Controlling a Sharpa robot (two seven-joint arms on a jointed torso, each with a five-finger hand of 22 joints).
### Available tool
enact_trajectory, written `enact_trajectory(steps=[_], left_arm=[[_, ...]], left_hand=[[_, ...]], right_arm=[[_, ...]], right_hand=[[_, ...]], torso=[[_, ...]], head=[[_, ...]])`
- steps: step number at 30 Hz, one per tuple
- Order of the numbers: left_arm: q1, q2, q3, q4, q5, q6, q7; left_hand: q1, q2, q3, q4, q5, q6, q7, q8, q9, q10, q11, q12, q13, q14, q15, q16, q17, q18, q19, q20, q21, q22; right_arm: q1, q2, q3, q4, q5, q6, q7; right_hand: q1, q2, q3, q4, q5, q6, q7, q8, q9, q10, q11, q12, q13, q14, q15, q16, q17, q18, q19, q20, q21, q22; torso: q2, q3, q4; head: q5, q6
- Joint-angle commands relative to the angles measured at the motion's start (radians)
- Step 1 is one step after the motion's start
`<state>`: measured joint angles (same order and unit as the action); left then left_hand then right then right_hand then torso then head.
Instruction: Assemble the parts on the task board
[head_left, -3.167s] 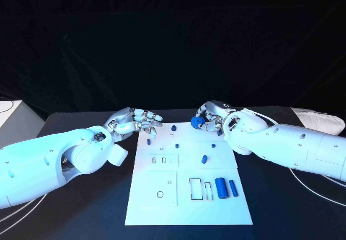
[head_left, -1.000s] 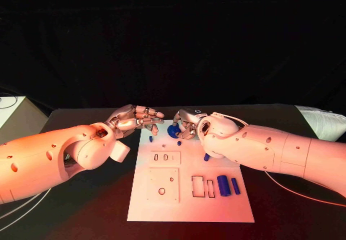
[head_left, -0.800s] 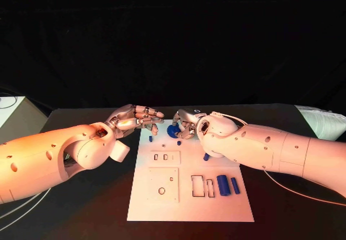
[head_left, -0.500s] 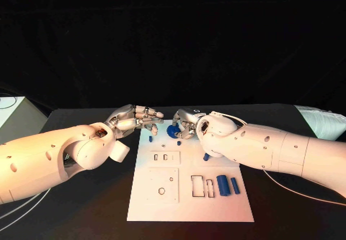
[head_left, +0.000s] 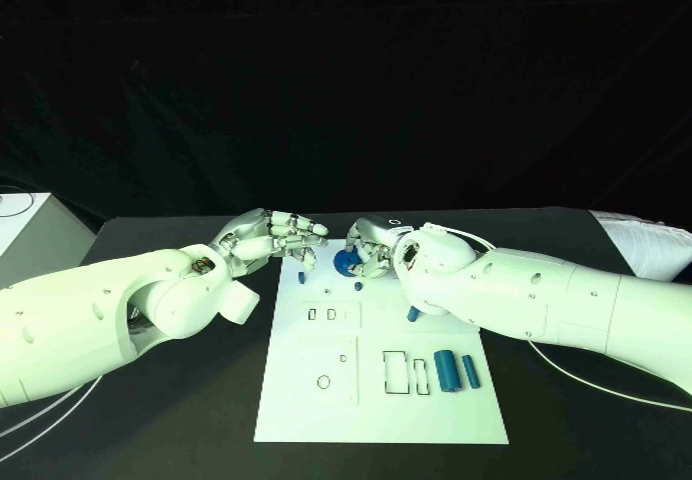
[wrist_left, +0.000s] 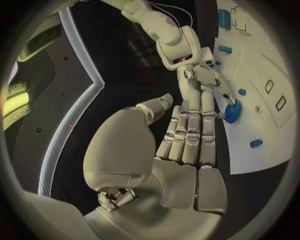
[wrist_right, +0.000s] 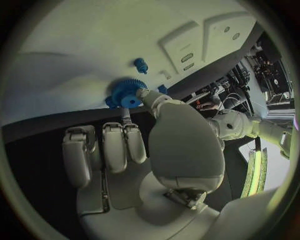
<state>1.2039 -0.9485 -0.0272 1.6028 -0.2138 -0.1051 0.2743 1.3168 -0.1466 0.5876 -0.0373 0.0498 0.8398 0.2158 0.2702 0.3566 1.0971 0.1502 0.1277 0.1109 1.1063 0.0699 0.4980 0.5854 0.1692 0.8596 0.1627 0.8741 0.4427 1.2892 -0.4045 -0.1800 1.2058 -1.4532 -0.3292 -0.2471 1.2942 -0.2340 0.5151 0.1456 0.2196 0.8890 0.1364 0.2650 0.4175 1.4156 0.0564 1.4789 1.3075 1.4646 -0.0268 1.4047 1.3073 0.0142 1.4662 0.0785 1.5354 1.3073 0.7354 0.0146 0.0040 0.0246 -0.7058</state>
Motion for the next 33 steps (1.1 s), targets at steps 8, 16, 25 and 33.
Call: enact_trajectory(steps=[8, 16, 25, 33], left_arm=[[0.001, 0.002, 0.000, 0.001, -0.003, 0.019, 0.000], [0.001, 0.003, 0.000, 0.001, -0.005, 0.021, -0.002], [0.001, 0.003, 0.000, 0.000, -0.005, 0.022, -0.003], [0.001, 0.004, 0.000, -0.001, -0.006, 0.023, -0.004]], left_hand=[[0.003, 0.004, -0.002, 0.002, -0.001, -0.009, 0.006, -0.006, 0.001, -0.007, -0.001, -0.007, -0.002, 0.006, 0.001, -0.009, 0.002, 0.014, 0.009, 0.000, 0.001, -0.002], [0.003, 0.004, -0.002, 0.002, -0.001, -0.009, 0.006, -0.006, 0.001, -0.007, -0.001, -0.007, -0.002, 0.006, 0.001, -0.009, 0.002, 0.014, 0.009, 0.000, 0.001, -0.002], [0.003, 0.004, -0.002, 0.002, -0.001, -0.009, 0.006, -0.006, 0.001, -0.007, -0.001, -0.007, -0.002, 0.006, 0.001, -0.009, 0.002, 0.014, 0.009, 0.000, 0.001, -0.002], [0.003, 0.004, -0.002, 0.002, -0.001, -0.009, 0.006, -0.006, 0.001, -0.007, -0.001, -0.007, -0.002, 0.006, 0.001, -0.009, 0.002, 0.014, 0.009, 0.000, 0.001, -0.002]], right_arm=[[-0.002, 0.001, -0.001, 0.000, -0.003, -0.024, 0.009], [-0.003, -0.001, -0.001, 0.002, 0.000, -0.034, 0.014], [-0.004, 0.000, -0.001, 0.006, 0.001, -0.057, 0.019], [-0.004, 0.000, -0.001, 0.009, 0.001, -0.060, 0.021]], right_hand=[[-0.013, -0.003, -0.001, -0.008, -0.012, -0.027, 0.004, -0.016, -0.006, -0.043, 0.003, -0.027, 0.061, 0.056, 0.010, -0.017, 0.084, 0.003, 0.069, 0.010, -0.015, 0.213], [-0.016, -0.006, -0.001, -0.010, -0.013, -0.034, 0.005, -0.020, -0.009, -0.051, 0.004, -0.032, 0.054, 0.055, 0.011, -0.021, 0.080, 0.005, 0.066, 0.011, -0.019, 0.210], [-0.017, -0.007, -0.002, -0.012, -0.013, -0.040, 0.006, -0.023, -0.011, -0.051, 0.005, -0.032, 0.054, 0.054, 0.012, -0.022, 0.080, 0.005, 0.066, 0.012, -0.020, 0.210], [-0.017, -0.007, -0.002, -0.013, -0.013, -0.041, 0.007, -0.023, -0.011, -0.051, 0.005, -0.032, 0.054, 0.054, 0.012, -0.022, 0.080, 0.005, 0.065, 0.012, -0.021, 0.209]], torso=[[0.000, -0.0001, -0.0003], [0.001, 0.0002, 0.0007], [0.001, 0.0001, -0.0001], [0.001, -0.0002, 0.0001]], head=[[0.000, 0.003], [0.000, 0.001], [0.001, 0.001], [0.002, -0.002]])
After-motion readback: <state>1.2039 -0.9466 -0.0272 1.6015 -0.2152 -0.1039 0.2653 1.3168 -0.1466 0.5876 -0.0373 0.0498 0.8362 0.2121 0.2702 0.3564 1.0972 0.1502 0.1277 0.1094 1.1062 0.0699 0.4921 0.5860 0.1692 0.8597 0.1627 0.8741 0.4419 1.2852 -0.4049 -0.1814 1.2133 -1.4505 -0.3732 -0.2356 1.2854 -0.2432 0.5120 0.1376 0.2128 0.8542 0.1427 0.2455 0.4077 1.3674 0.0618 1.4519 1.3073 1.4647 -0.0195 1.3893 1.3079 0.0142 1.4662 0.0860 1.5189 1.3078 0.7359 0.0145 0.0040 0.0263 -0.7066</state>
